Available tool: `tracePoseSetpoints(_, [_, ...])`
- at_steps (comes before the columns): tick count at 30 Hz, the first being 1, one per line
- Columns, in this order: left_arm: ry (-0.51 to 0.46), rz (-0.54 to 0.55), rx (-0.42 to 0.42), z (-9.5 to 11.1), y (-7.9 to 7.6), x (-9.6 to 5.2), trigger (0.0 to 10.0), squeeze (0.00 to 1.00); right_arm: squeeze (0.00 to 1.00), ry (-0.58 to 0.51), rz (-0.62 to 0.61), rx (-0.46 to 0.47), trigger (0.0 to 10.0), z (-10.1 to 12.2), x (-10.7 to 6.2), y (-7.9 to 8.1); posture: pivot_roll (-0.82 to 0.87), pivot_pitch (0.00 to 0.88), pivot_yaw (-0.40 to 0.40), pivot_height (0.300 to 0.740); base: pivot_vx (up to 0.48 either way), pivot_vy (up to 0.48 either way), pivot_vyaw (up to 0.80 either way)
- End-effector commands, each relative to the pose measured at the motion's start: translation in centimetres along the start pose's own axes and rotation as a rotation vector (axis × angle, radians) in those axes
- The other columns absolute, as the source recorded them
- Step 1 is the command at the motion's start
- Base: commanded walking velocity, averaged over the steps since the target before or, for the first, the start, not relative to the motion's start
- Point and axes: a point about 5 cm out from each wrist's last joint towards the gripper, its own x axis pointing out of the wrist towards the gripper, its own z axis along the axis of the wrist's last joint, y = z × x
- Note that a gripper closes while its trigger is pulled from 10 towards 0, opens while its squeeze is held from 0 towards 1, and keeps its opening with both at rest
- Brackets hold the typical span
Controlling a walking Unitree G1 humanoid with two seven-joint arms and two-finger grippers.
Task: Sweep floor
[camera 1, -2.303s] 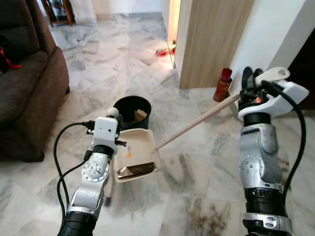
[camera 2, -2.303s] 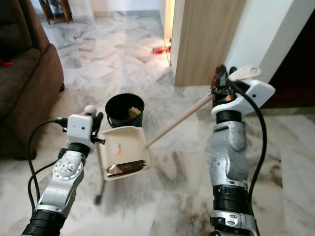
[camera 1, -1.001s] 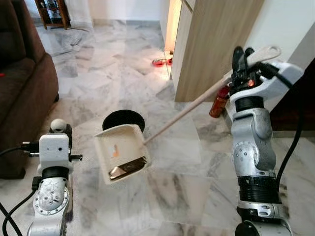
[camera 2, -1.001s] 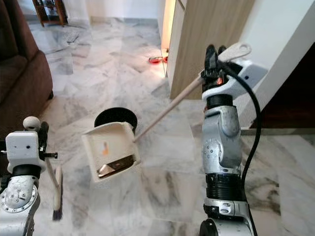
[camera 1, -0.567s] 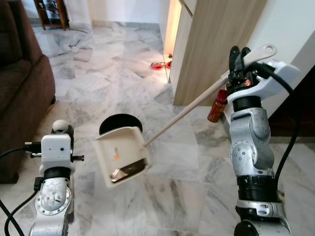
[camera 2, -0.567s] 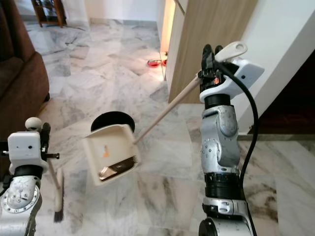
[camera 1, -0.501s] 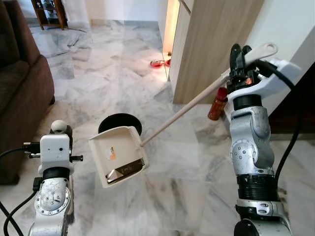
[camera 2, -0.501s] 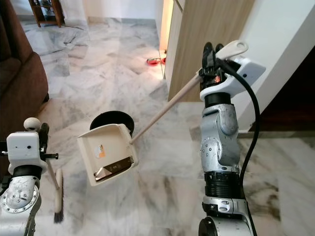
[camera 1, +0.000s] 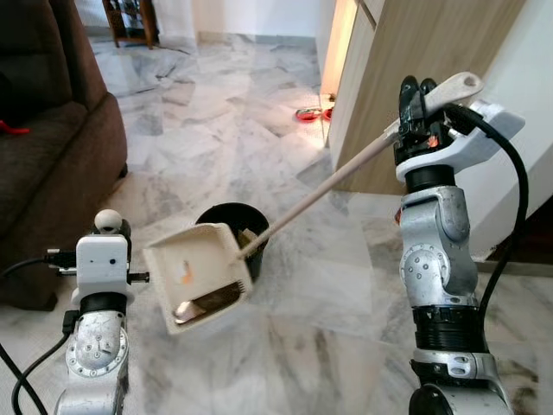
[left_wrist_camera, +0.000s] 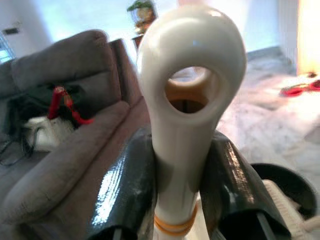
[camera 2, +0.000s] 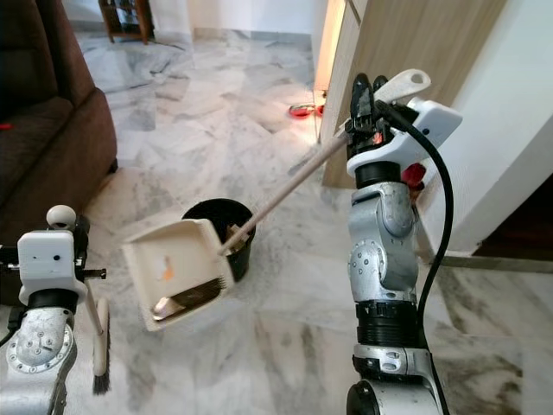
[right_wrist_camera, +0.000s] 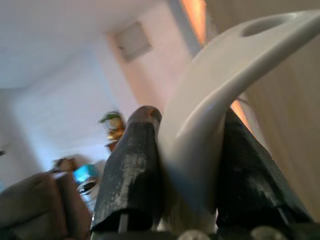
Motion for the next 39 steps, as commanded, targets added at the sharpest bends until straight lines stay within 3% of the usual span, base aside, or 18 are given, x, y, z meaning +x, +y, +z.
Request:
tracePoseSetpoints(1, [-0.060, 0.017, 0.004, 1.24, 0.56, 0.26, 10.0, 0.00, 0.00, -0.079, 0.035, -0.022, 10.0, 1.86, 0.76, 0.80, 0.03, 0.060, -0.046, 0.740, 0.285, 0.000, 0.00])
tracePoseSetpoints(39, [-0.068, 0.014, 0.012, 1.31, 0.19, 0.48, 10.0, 0.00, 0.00, -0.073, 0.056, -0.004, 10.0, 1.72, 0.76, 1.22, 0.03, 0.069, -0.047, 0.740, 0.292, 0.000, 0.10])
